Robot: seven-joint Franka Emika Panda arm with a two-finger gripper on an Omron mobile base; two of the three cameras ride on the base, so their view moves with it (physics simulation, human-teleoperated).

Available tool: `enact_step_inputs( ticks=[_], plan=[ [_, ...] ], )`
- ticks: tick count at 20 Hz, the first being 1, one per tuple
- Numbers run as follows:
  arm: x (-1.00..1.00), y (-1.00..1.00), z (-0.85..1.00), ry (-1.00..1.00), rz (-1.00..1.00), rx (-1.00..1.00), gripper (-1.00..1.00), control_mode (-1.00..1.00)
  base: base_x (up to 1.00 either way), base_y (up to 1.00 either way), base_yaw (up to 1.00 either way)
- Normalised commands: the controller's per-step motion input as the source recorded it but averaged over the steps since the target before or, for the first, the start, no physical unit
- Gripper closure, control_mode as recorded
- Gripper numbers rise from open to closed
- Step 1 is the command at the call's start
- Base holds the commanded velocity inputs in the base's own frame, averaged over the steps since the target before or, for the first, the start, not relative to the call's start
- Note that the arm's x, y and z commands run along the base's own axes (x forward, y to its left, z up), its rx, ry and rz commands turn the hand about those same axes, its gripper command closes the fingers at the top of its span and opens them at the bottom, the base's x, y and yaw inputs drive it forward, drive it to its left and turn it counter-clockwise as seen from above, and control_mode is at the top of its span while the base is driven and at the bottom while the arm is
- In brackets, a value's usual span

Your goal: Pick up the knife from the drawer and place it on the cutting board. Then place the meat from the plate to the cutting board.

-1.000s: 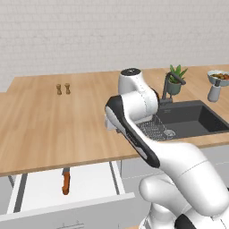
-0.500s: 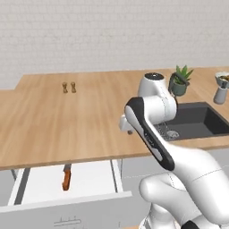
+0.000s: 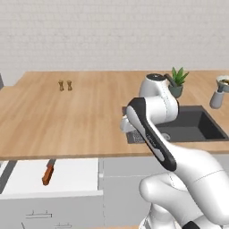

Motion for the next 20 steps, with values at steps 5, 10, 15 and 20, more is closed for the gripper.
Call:
enact_step_inputs(
  ticks=[5, 10, 15, 20],
  plan=[
    [0.0, 0.0, 0.0, 0.0, 0.0, 0.0, -1.0, 1.0, 0.26, -0.09, 0.16],
    [0.0, 0.0, 0.0, 0.0, 0.0, 0.0, -1.0, 1.0, 0.57, 0.0, 0.15],
    [0.0, 0.0, 0.0, 0.0, 0.0, 0.0, -1.0, 1.0, 0.13, 0.02, 0.14],
    [0.0, 0.0, 0.0, 0.0, 0.0, 0.0, -1.0, 1.0, 0.02, 0.25, 0.06]
  ],
)
